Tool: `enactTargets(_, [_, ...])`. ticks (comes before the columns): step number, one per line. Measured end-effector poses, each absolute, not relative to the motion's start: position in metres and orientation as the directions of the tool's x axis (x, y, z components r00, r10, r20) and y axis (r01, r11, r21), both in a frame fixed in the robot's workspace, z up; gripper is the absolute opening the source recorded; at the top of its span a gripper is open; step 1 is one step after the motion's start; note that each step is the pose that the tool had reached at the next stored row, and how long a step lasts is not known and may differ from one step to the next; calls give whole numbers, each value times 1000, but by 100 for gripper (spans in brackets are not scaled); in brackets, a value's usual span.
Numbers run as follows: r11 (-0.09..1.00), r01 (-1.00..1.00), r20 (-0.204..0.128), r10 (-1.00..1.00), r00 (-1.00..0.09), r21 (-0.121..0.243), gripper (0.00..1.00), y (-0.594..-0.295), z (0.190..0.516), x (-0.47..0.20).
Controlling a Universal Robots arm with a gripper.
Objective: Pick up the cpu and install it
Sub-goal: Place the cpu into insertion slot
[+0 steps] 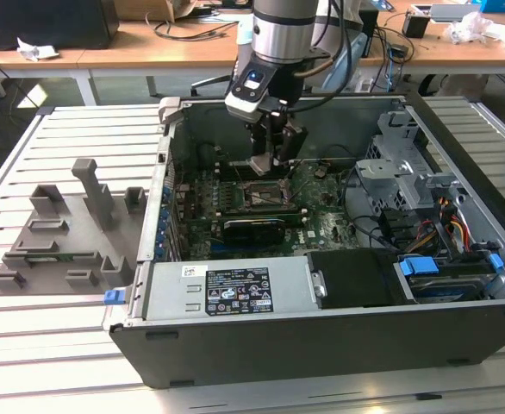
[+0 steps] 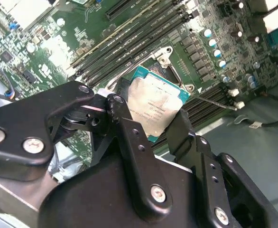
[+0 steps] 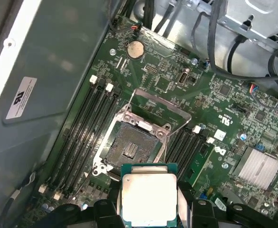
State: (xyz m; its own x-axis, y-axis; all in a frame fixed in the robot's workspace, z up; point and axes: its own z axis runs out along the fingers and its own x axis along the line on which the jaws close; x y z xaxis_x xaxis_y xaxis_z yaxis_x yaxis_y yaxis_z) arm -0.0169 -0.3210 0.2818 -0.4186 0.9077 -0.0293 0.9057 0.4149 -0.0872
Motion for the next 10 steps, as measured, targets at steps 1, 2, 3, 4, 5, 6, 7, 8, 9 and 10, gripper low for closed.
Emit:
enactTargets(1, [394,915,-30,917,-398,-87,55,-321,282,-17])
enactTargets(2, [386,918,-30,920,-390,-87,55,-321,282,-17])
enactTargets(3, [381,921,-30,923,-384,-88,55,-321,282,-17])
enactTargets(4, [374,923,-30,925,-378,-88,55,-321,282,-17])
enactTargets(5, [371,925,-31,927,-374,-88,55,-321,281,-17])
enactTargets(6, [366,926,-31,929,-370,-88,55,-321,281,-17])
enactTargets(7, [361,929,-31,931,-365,-88,55,-321,281,-17])
enactTargets(8, [357,930,-30,932,-361,-88,55,-321,281,-17])
enactTargets(9, [350,932,-30,935,-354,-88,55,-321,281,-17])
enactTargets(10, [347,934,-30,936,-351,-88,55,-321,281,-17])
